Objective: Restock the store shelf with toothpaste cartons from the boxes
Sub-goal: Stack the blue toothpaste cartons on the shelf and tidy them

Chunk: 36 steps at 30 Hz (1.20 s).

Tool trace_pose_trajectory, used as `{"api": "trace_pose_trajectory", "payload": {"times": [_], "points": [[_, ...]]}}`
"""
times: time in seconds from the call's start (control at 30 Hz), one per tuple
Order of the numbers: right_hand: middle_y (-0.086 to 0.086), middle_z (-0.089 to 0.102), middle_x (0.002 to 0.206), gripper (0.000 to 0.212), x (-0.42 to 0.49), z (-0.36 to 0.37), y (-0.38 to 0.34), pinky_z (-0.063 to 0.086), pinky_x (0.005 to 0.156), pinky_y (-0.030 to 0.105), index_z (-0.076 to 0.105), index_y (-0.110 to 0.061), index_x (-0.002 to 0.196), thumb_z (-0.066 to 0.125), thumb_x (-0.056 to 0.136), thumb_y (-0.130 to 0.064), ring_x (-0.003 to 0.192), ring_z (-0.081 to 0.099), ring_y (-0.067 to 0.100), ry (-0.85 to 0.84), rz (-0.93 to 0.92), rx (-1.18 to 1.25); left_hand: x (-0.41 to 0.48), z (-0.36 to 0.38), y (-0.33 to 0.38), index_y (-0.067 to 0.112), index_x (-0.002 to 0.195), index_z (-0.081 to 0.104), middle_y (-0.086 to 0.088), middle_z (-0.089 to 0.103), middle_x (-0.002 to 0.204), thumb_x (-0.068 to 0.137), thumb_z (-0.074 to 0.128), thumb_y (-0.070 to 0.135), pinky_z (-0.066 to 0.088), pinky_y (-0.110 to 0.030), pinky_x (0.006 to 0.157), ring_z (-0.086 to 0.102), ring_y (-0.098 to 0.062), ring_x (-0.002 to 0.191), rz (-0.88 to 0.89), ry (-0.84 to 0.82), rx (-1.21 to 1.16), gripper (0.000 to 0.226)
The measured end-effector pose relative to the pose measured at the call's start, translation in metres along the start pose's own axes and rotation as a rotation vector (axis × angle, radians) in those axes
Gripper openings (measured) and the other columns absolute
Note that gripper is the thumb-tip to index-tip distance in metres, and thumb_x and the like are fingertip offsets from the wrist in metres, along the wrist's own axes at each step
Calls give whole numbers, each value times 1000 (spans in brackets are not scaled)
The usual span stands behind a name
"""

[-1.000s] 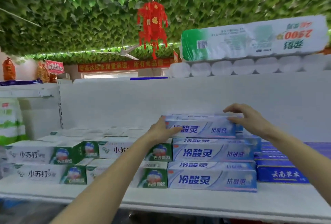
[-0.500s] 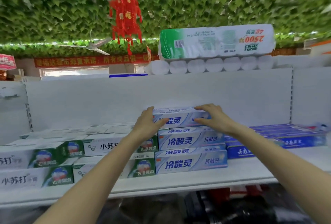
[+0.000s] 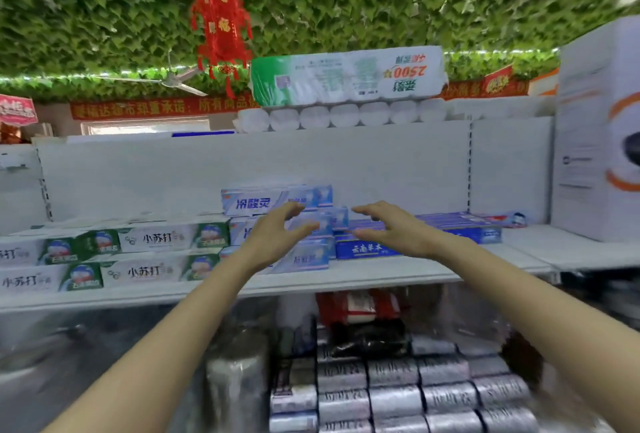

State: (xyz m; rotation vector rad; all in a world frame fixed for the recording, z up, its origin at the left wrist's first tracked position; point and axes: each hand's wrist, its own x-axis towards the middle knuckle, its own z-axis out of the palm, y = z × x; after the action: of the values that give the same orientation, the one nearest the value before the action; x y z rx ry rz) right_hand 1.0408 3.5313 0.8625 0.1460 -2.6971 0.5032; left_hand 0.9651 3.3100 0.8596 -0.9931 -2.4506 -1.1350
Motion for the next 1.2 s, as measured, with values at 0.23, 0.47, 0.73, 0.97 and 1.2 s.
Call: {"api": "trace_pose_trajectory", "payload": {"times": [0.23,0.47,0.73,0.97,1.2], "points": [[10,44,142,58,-119,-15,79,26,108,28,39,-18,144,54,93,-42,131,40,23,-97,75,-97,-48,126,49,16,131,55,-5,60,130,87,68,32,37,-16,94,55,-10,115,-34,-78,-111,48],[15,37,144,71,-183,8,137,31,109,44,26,-19,150,47,92,-53,132,35,32,-343,140,-325,-89,220,70,17,136,51,-2,57,135,83,65,53,40,-33,106,53,-17,124,43,-299,14,65],[18,29,150,75,-236,137,180,27,113,36,24,-10,149,46,92,-54,137,30,32,-629,195,-215,-168,308,-5,15,143,42,-6,46,146,90,58,48,34,-31,106,44,-23,132,-69,-634,134,65],[17,29,150,76,-296,292,225,23,115,35,18,-13,152,47,93,-52,140,27,33,-803,416,40,-247,392,-115,14,146,38,-7,40,150,91,59,45,28,-27,108,38,-21,137,-276,-901,174,67],[13,18,158,80,-407,456,275,19,117,35,20,-10,151,45,92,-57,145,19,27,-937,805,308,-351,482,-215,18,145,40,-3,49,143,91,59,43,41,-27,101,49,-18,127,-711,-1028,0,62]]}}
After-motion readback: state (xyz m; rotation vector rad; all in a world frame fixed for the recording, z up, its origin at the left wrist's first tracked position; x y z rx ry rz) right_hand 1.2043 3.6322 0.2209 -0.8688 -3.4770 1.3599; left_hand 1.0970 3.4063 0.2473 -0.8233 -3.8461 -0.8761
